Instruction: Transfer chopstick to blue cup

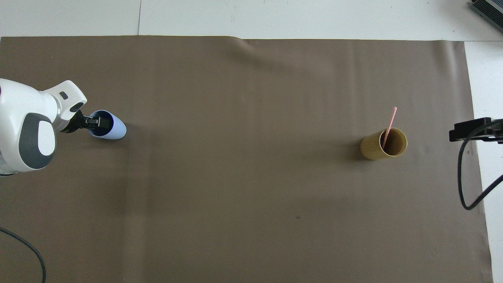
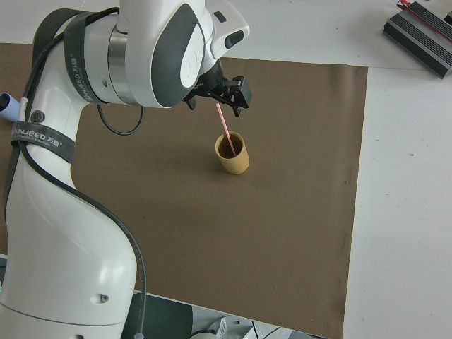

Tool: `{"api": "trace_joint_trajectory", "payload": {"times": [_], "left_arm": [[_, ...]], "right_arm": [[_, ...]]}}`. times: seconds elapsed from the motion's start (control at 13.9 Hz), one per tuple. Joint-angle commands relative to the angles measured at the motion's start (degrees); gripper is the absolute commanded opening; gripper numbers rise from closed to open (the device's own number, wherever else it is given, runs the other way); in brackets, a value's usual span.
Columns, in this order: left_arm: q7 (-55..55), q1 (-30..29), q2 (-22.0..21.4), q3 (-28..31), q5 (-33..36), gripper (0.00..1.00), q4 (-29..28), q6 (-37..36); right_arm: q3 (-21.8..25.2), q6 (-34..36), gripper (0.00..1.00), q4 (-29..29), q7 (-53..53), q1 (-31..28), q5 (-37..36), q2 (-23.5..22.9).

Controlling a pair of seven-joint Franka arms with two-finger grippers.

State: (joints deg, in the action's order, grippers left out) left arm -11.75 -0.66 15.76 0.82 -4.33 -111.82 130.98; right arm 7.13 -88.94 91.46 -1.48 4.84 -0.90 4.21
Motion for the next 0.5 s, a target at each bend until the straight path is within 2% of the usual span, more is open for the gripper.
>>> {"api": "trace_joint_trajectory", "payload": {"times": [0.0,0.43], "left_arm": [[-1.5,-0.3,-0.9,-0.2,-1.2,0.0,-1.2,0.9],[-0.2,1.7,-2.9,-0.6,-1.1,0.0,-0.5,-3.1]], "right_arm": [[0.0,-0.1,1.0,0.0,1.2,-0.5,1.2,0.5],[0.0,-0.1,1.0,0.0,1.2,-0.5,1.2,0.5]]}}
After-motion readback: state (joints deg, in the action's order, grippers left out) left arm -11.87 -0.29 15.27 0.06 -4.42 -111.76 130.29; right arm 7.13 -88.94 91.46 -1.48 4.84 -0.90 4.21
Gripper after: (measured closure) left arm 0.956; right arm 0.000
